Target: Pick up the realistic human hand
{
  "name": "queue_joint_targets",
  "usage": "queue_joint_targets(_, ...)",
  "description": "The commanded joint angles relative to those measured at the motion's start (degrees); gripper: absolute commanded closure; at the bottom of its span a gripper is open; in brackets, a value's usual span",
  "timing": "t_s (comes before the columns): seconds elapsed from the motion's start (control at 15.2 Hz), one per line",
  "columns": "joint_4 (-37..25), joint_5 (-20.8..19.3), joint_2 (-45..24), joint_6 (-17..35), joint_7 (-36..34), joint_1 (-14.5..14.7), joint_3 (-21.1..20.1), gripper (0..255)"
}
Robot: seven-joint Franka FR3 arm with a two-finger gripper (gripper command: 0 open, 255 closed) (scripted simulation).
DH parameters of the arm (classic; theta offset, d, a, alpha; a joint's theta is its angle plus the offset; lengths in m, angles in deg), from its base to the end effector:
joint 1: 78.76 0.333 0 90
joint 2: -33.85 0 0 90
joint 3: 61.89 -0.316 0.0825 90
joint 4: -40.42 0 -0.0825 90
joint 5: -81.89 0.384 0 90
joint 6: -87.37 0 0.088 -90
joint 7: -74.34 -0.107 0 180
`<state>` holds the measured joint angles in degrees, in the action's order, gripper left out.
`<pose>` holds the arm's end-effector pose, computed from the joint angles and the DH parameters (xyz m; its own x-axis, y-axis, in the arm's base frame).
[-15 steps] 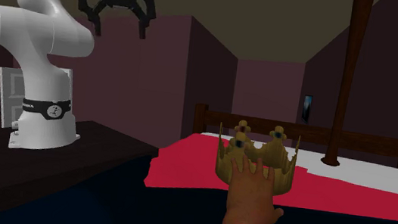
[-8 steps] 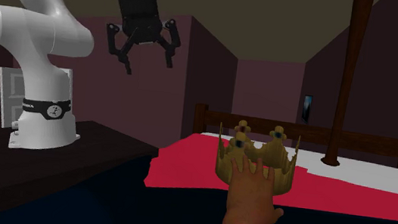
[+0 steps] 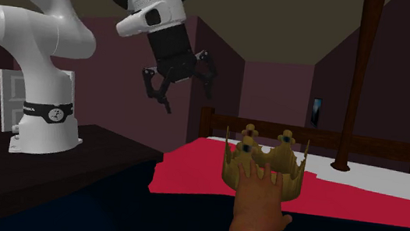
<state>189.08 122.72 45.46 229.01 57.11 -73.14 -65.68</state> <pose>0.4296 0.0689 0.3341 0.7840 -0.5969 -0.1705 -0.6083 -0.6839 -0.4027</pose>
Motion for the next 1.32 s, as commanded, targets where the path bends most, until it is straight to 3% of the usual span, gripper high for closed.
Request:
queue_joint_targets(0.0, -0.96, 6.79, -4.38, 4.76, 2.45, 1.57, -0.07, 0)
queue_joint_targets(0.33, -8.38, 24.28, -16.31, 11.79, 10.61, 3.52, -0.98, 0)
queue_joint_targets(0.79, -22.80, 46.79, -32.24, 16.81, 22.40, 2.27, -4.04, 0)
queue_joint_targets(1.25, -26.04, 53.57, -37.78, 17.43, 29.53, 1.80, -4.56, 0)
